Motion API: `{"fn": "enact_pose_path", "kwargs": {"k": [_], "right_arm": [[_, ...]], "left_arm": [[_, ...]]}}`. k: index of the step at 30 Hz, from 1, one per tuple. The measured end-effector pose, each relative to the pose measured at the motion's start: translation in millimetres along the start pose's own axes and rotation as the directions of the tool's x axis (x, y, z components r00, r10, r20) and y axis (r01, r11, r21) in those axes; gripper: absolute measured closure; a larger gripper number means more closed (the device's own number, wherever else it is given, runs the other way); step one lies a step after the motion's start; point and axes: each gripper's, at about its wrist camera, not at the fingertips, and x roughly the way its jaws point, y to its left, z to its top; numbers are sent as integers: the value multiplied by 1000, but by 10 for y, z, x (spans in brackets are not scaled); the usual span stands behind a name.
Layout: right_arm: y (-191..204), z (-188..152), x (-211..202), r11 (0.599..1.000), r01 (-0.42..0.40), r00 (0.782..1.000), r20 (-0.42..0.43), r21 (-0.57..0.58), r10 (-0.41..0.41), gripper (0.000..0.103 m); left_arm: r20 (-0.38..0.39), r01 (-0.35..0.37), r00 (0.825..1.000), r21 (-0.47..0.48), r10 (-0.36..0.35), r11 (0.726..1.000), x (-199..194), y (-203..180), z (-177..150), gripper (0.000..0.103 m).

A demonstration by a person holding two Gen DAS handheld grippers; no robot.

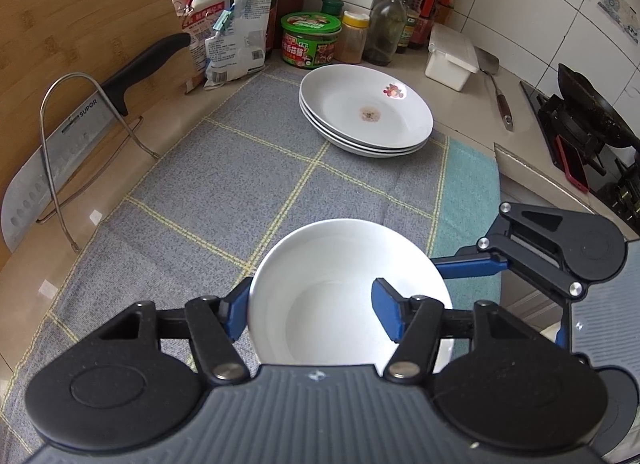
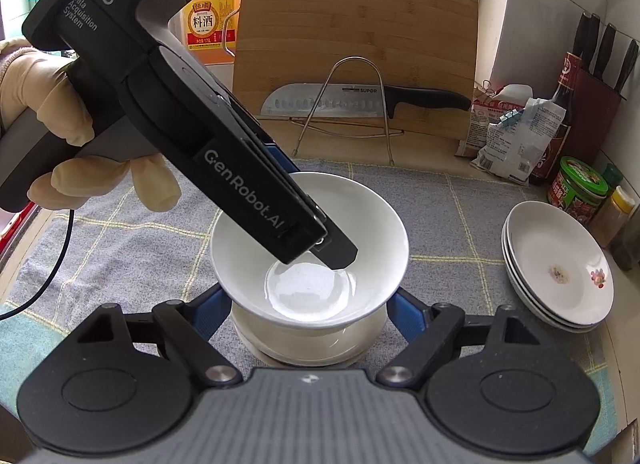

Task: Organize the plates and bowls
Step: 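Lower the held bowl into the nested bowls and open the left gripper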

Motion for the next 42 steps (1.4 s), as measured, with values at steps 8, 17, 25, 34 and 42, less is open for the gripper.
{"fn": "enact_pose_path", "kwargs": {"k": [8,17,25,34,42], "right_arm": [[12,-48,54,1000,-2,1000,-15,1,2,15],[9,-65,72,1000,-3,1000,-22,7,3,15],[-1,-61,85,1000,-5,1000,-27,7,5,15],[3,-58,87,1000,-7,1000,-28,9,8,15],[5,-53,57,1000,-3,1000,6,4,3,0]], "left_arm": [[1,13,1000,-21,-13,1000,49,32,-42,42],[-5,14,1000,-22,-14,1000,79,36,-43,42],[-4,13,1000,-19,-13,1000,85,32,-44,41],[-1,14,1000,-20,-14,1000,86,47,-49,41],[5,9,1000,-33,-9,999,88,78,-64,36]]}}
